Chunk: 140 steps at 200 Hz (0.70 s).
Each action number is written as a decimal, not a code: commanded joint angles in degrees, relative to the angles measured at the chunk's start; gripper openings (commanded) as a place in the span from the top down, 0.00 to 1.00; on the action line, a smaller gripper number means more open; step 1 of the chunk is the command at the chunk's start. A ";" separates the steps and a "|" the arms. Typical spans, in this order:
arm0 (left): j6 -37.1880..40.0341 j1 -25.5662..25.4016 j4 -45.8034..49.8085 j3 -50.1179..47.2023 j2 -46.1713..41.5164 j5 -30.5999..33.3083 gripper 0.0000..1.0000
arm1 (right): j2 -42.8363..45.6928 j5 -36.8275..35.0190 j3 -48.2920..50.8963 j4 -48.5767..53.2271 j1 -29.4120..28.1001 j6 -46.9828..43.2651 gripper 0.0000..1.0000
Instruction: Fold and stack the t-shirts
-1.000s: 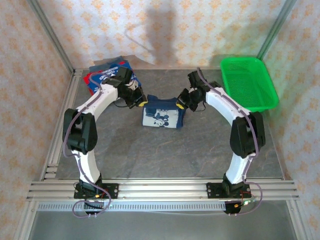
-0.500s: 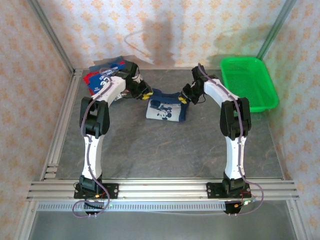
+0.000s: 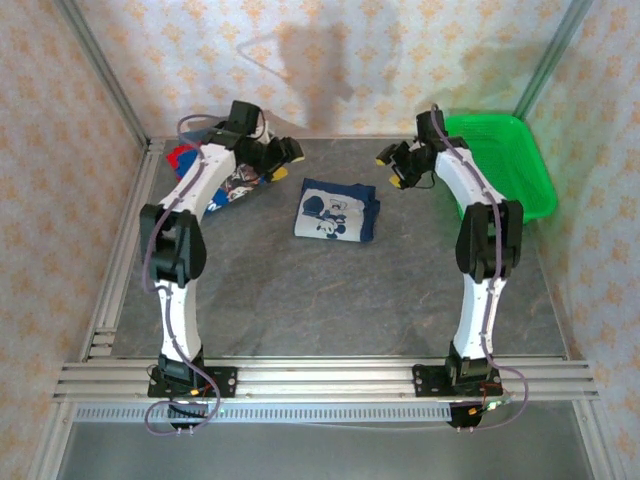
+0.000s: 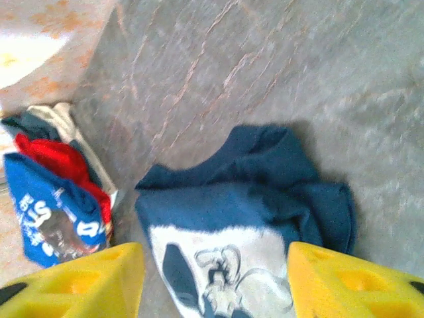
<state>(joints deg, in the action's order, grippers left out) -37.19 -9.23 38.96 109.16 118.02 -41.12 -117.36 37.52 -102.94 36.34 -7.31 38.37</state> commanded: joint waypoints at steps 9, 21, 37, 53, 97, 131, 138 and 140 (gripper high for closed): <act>5.64 1.04 -1.39 -12.39 -4.41 1.60 0.34 | 10.24 0.96 12.43 -4.87 -2.92 -2.97 0.33; 6.24 1.02 -3.71 -16.09 -4.72 1.46 0.34 | 12.59 -0.34 16.70 -4.87 -4.20 -4.51 0.31; 6.01 0.79 -7.20 -18.90 -3.96 1.36 0.33 | 14.28 -0.02 21.80 -6.09 -5.44 -5.14 0.30; 5.55 0.43 -8.86 -19.05 -1.41 0.90 0.31 | 16.13 0.32 26.12 -8.06 -6.29 -5.11 0.23; 5.11 -2.13 -10.04 -15.27 5.18 2.37 0.29 | 22.89 -0.20 33.25 -12.31 -8.64 -4.14 0.17; 3.81 -4.46 -10.69 -11.75 9.29 3.09 0.29 | 26.66 0.43 35.82 -13.06 -9.04 -3.18 0.16; 3.51 -4.85 -10.86 -10.95 10.08 3.39 0.29 | 27.37 0.53 36.34 -13.49 -9.04 -2.99 0.16; 3.41 -4.94 -10.91 -10.78 10.34 3.48 0.29 | 27.61 0.65 36.45 -13.60 -9.04 -2.85 0.16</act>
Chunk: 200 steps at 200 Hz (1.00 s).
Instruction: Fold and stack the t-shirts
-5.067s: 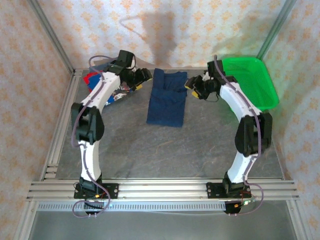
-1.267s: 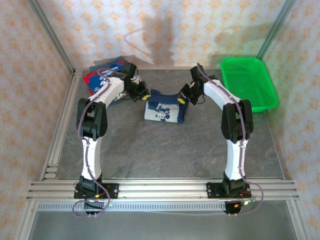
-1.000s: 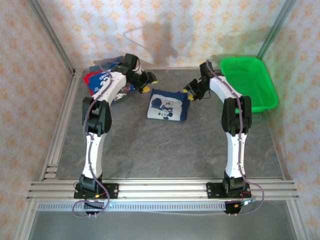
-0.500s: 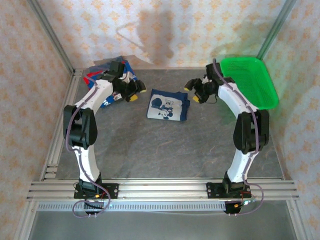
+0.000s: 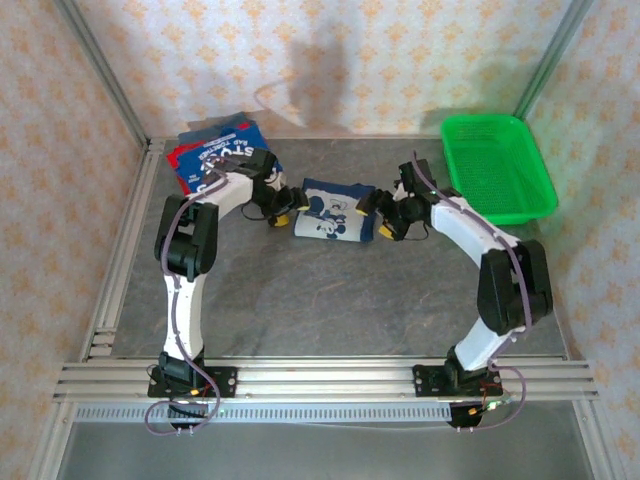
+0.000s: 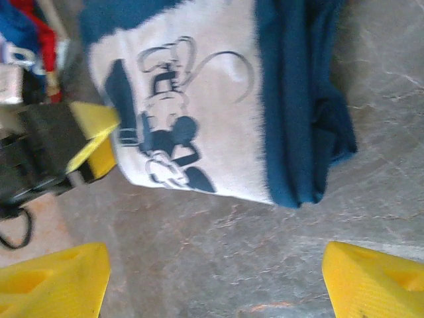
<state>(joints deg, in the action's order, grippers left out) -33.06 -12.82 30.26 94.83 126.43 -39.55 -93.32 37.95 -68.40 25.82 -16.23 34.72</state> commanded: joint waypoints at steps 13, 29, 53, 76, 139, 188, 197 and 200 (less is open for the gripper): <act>-1.16 -2.14 -1.85 5.46 3.61 2.15 0.29 | 4.43 0.42 2.46 -3.13 -0.12 0.84 0.17; -0.90 -3.31 -0.30 8.22 5.66 2.75 0.29 | 5.42 0.45 2.83 -2.68 -0.11 0.39 0.17; 0.60 -5.00 3.69 12.36 8.18 4.46 0.30 | 5.91 0.63 2.55 -1.40 -0.07 -0.60 0.17; 1.92 -6.22 6.94 14.63 10.62 6.43 0.32 | 6.30 1.00 2.20 -0.92 -0.11 -0.70 0.16; 6.41 -12.49 18.34 30.23 18.08 13.88 0.71 | 8.67 3.05 -1.22 0.07 -0.12 -0.25 0.16; 10.63 -13.20 25.14 38.00 17.79 22.56 0.99 | 12.10 4.00 0.28 -2.31 -0.07 0.33 0.08; 11.78 -13.13 25.69 38.97 16.54 24.15 1.00 | 13.00 3.72 1.22 -3.14 -0.10 0.76 0.06; 12.15 -13.12 25.80 39.33 16.08 24.63 1.00 | 13.32 3.67 1.56 -3.40 -0.07 0.92 0.06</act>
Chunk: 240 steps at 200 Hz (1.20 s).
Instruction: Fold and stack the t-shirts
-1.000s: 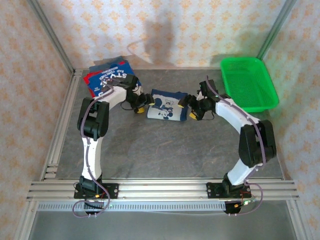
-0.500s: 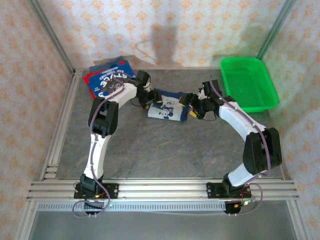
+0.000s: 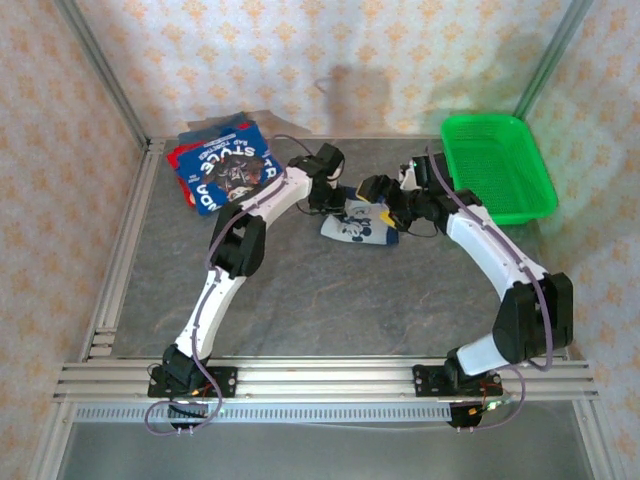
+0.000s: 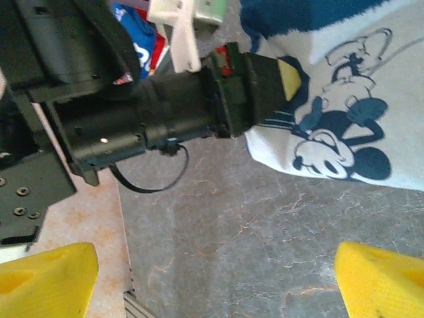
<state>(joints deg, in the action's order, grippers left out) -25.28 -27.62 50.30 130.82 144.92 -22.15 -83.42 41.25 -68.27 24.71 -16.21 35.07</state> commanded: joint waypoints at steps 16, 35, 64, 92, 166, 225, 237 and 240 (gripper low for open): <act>6.45 1.95 5.48 4.13 -5.13 9.24 1.00 | 4.80 0.04 2.72 -3.55 -0.07 1.09 0.04; 9.23 2.55 6.56 6.89 -7.06 10.17 1.00 | 6.33 -0.71 3.86 -4.73 -0.14 1.58 0.02; 13.12 3.07 10.85 14.12 -7.45 10.77 1.00 | 6.87 -0.77 4.64 -5.64 -0.13 2.45 0.01; 15.43 4.18 11.15 16.08 -9.56 11.29 1.00 | 7.77 -1.26 5.33 -7.03 -0.11 3.17 0.01; 17.47 8.51 9.29 18.82 -12.17 6.63 1.00 | 8.62 -1.45 6.76 -8.44 -0.07 4.07 0.01; 15.24 13.43 5.23 21.40 -14.12 4.21 1.00 | 8.45 -1.54 7.05 -9.21 -0.12 4.33 0.01; 14.50 14.10 4.18 21.91 -14.31 3.57 1.00 | 8.19 -1.46 7.39 -9.62 -0.11 4.52 0.01; 14.47 14.16 4.12 22.14 -14.37 3.40 1.00 | 8.18 -1.47 7.51 -9.84 -0.11 4.66 0.01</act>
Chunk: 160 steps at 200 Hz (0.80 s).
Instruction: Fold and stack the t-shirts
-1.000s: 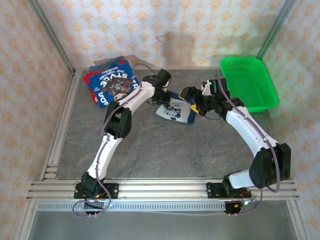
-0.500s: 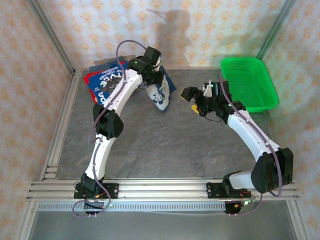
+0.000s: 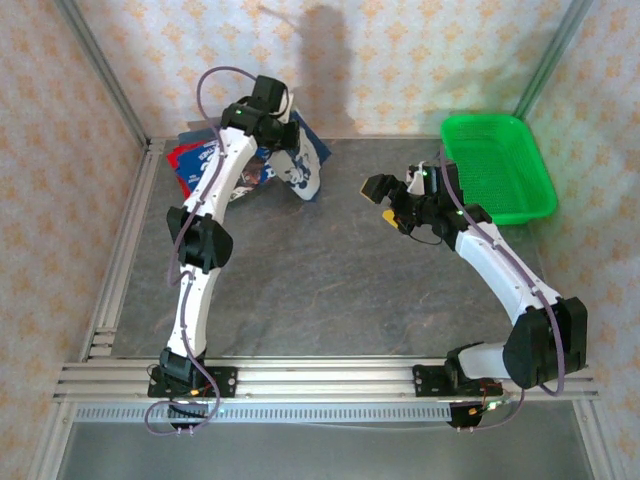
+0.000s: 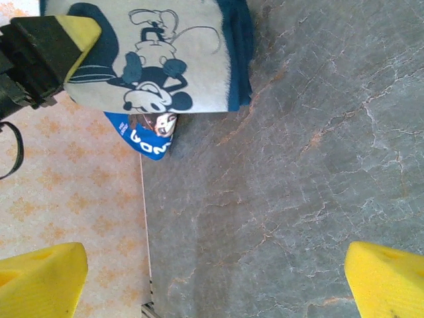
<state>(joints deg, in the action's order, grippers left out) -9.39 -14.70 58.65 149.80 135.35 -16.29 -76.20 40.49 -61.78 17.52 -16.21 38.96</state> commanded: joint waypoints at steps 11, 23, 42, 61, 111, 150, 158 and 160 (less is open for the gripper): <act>-1.57 1.36 -4.81 3.65 -4.83 -2.27 1.00 | 0.89 -0.65 1.39 -3.32 -0.11 1.16 0.01; -1.71 1.58 -5.67 4.07 -4.74 -2.58 1.00 | 0.68 -0.54 1.49 -3.60 -0.13 1.42 0.01; -2.19 1.94 -6.62 5.55 -4.28 -2.95 1.00 | 0.28 -0.33 1.38 -3.63 -0.10 1.41 0.01; -2.46 2.41 -7.81 6.93 -4.13 -3.35 1.00 | 0.17 -0.07 1.22 -3.80 -0.14 1.49 0.01; -3.24 5.38 -10.39 9.55 -4.35 -3.86 1.00 | 0.34 0.53 1.22 -3.25 -0.14 1.42 0.01; -2.83 8.62 -11.86 10.09 -4.57 -4.64 1.00 | 0.37 1.01 1.42 -3.17 -0.14 1.62 0.01; -2.93 9.48 -11.96 10.09 -4.57 -5.07 1.00 | 0.40 1.09 1.40 -3.19 -0.14 1.74 0.01; -2.92 9.68 -12.02 10.08 -4.57 -5.13 1.00 | 0.45 1.11 1.40 -3.08 -0.14 1.78 0.01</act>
<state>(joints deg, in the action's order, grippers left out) -12.12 -7.35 50.94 157.47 134.30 -19.77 -76.23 40.75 -60.80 15.73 -16.21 40.10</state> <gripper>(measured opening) 0.078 0.994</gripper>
